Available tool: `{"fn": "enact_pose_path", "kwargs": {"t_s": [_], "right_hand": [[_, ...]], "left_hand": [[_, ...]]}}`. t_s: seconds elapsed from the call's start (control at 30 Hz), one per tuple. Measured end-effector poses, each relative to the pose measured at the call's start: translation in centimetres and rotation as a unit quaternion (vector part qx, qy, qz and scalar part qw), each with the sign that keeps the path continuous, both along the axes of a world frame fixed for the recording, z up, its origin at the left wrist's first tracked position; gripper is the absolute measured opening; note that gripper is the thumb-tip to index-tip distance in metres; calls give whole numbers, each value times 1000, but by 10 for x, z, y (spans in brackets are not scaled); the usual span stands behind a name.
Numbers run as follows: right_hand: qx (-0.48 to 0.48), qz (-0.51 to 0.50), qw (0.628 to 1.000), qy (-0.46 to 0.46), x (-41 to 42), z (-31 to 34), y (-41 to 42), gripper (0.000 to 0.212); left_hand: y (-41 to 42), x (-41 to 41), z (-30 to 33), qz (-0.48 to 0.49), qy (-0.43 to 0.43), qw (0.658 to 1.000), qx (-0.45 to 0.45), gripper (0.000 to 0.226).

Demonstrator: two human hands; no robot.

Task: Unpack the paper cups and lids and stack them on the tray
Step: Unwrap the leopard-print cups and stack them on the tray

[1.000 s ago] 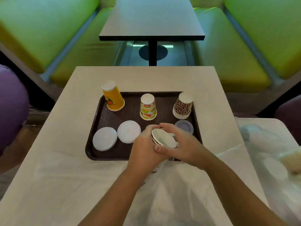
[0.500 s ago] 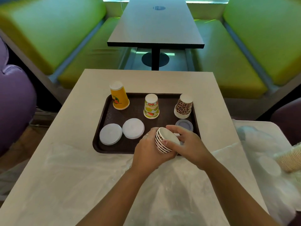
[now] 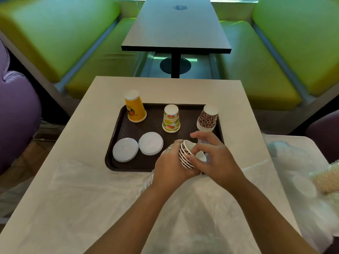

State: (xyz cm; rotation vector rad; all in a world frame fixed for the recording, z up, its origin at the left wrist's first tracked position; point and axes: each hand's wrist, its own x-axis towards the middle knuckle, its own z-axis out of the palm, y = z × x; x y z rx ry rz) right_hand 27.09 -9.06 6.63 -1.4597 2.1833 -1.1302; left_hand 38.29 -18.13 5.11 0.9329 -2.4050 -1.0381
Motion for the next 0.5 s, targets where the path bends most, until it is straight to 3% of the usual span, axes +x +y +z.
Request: {"fn": "enact_pose_path", "kwargs": {"t_s": [0.23, 0.37, 0.5], "right_hand": [[-72, -35, 991, 105, 2, -1, -1, 14], [-104, -81, 988, 80, -8, 2, -3, 8], [-83, -43, 991, 92, -18, 4, -6, 32]], "left_hand": [[-3, -7, 5, -3, -1, 1000, -2, 66], [-8, -7, 4, -5, 3, 1000, 12, 68], [-9, -9, 2, -8, 16, 999, 31, 64]]}}
